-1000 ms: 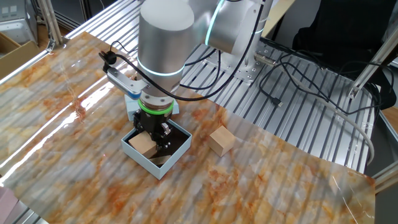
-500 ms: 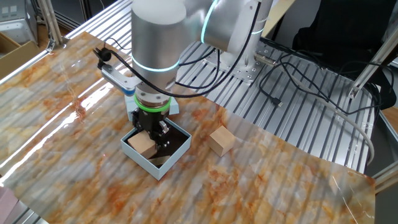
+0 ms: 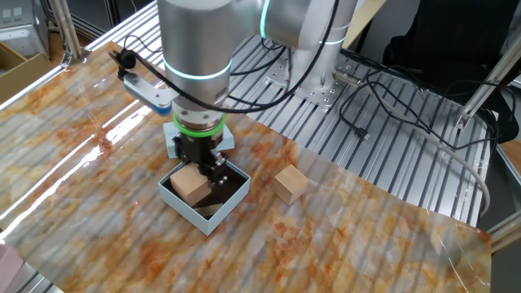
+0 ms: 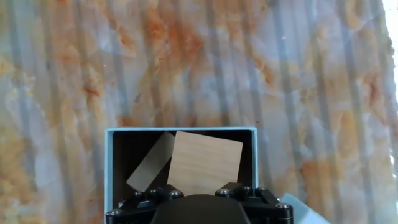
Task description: Take everything out of the gift box
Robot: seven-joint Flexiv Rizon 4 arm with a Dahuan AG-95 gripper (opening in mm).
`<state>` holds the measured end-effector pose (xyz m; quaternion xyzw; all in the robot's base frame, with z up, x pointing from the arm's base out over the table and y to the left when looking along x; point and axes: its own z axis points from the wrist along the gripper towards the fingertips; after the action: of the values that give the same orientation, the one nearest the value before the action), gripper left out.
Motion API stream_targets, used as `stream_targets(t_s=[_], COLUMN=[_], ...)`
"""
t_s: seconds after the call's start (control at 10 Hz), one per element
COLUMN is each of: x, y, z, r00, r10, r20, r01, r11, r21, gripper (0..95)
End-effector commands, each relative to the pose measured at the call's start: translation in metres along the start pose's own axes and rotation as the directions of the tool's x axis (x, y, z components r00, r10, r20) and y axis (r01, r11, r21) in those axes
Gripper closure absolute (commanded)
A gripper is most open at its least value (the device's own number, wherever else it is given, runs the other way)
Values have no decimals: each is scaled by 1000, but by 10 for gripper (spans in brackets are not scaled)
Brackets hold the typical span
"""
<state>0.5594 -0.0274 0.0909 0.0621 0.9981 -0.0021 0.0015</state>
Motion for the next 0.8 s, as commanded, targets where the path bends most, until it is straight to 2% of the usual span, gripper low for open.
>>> stream_targets(t_s=[0.1, 0.4, 0.6, 0.8], x=[3, 12, 19, 24], y=[8, 32, 49, 63], z=[-14, -40, -50, -57], r00=[1000, 997, 993, 994], r10=[11, 60, 99, 93], r20=[-20, -55, -61, -63], r01=[-11, -59, -98, -93], r11=[1000, 998, 995, 996], r21=[2, 14, 17, 3], gripper=[950, 950, 950, 950])
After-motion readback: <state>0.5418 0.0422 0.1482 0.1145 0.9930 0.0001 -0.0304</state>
